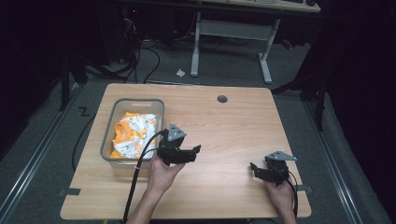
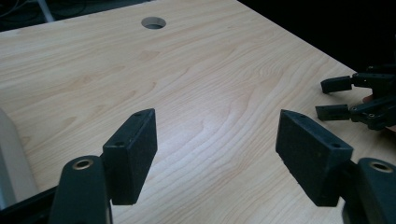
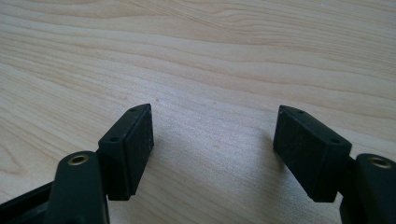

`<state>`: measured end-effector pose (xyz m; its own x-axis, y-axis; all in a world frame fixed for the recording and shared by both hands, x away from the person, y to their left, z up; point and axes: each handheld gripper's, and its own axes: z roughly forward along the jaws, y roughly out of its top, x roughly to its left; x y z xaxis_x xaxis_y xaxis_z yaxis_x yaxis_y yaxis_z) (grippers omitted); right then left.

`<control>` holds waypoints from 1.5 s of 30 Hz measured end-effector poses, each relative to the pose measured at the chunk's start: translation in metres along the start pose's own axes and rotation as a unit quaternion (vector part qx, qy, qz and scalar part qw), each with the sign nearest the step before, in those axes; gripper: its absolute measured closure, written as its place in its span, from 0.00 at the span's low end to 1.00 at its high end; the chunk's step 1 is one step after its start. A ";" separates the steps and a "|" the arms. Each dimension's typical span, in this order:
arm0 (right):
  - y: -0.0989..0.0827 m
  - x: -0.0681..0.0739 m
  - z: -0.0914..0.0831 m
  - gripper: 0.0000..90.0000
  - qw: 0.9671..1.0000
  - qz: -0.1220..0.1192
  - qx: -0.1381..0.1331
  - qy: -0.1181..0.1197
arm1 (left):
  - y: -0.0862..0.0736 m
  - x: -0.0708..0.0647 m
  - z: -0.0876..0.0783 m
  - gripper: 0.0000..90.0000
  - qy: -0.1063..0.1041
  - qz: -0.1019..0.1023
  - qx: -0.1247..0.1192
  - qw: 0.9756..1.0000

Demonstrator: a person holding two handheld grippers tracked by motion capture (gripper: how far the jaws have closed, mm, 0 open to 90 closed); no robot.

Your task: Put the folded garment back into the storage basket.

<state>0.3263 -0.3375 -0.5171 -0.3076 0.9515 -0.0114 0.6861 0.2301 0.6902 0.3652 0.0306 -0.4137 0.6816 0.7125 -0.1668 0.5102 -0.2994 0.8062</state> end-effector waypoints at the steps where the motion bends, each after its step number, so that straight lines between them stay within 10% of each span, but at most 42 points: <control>1: 0.000 0.000 0.000 0.32 1.000 0.000 0.000 0.000 | -0.001 -0.001 0.001 0.33 -0.001 0.000 0.000 1.000; 45: 0.000 0.000 0.000 0.32 1.000 0.001 0.000 0.000 | -0.039 -0.009 0.039 0.36 -0.027 -0.021 0.037 0.999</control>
<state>0.3265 -0.3374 -0.5172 -0.3053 0.9522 -0.0098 0.6870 0.2274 0.6902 0.3596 0.0114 -0.4657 0.6852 0.6904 -0.2323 0.5753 -0.3173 0.7539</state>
